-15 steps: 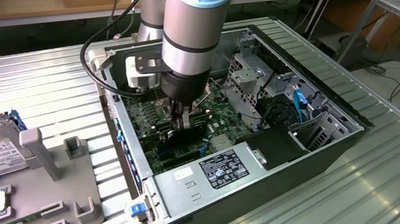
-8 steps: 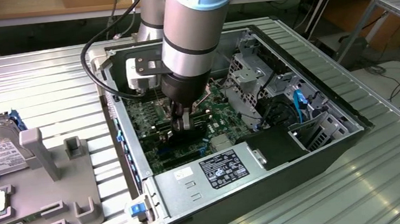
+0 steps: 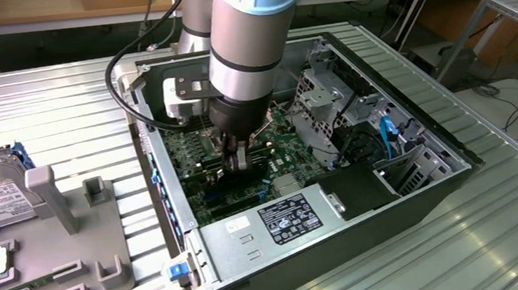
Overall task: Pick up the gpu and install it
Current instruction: 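Press down on the gpu until it lock into place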
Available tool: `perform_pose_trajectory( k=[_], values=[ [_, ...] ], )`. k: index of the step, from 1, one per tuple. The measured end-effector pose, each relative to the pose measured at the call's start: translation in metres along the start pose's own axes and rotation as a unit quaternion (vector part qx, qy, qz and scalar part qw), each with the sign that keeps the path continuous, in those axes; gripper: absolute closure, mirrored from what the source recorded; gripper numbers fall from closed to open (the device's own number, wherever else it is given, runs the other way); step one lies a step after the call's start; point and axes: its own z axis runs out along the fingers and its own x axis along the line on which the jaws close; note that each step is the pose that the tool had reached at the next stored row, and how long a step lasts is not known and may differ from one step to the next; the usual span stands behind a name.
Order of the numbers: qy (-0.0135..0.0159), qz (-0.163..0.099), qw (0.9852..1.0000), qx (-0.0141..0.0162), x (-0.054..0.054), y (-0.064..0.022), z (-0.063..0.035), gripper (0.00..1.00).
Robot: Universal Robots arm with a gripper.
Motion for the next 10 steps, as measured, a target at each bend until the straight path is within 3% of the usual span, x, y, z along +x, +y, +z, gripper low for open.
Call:
perform_pose_trajectory(
  k=[10],
  values=[
    [0.0081,0.000,1.0000,0.0053,0.0009,0.0004,0.0023,0.89]
  ],
)
